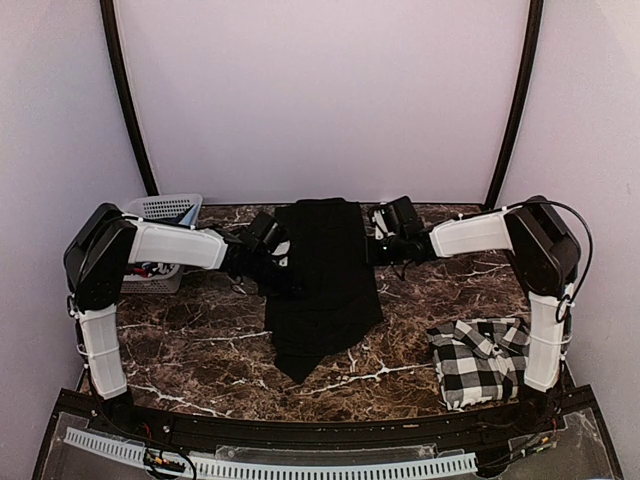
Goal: Fold and stack the long sleeve shirts
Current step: Adjust the rectangle-folded shirt at the center of the board.
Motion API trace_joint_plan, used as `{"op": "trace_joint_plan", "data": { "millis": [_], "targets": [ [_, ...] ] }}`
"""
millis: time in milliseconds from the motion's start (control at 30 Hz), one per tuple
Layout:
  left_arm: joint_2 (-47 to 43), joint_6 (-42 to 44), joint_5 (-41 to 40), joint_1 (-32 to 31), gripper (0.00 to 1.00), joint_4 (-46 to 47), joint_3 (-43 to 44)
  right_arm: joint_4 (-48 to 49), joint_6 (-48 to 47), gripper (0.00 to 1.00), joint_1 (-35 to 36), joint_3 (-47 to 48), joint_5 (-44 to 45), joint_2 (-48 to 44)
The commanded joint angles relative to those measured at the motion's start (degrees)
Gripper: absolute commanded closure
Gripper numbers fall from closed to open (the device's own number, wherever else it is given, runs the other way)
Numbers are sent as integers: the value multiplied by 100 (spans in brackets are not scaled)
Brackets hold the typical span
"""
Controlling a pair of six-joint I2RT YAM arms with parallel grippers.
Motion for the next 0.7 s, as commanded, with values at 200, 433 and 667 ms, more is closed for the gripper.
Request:
{"op": "trace_joint_plan", "data": {
  "millis": [200,433,667],
  "targets": [
    [-771,70,-237,24,70,-354,-145,-392,-96,64,-5,104,-67,-313],
    [-1674,9,55,48,63,-626,-919,-599,-101,54,44,-975,-512,-1432],
    [-2298,-161,760,42,55,-638,-1887,-760,-149,49,376,-1945,-991,-2052]
  ]
}}
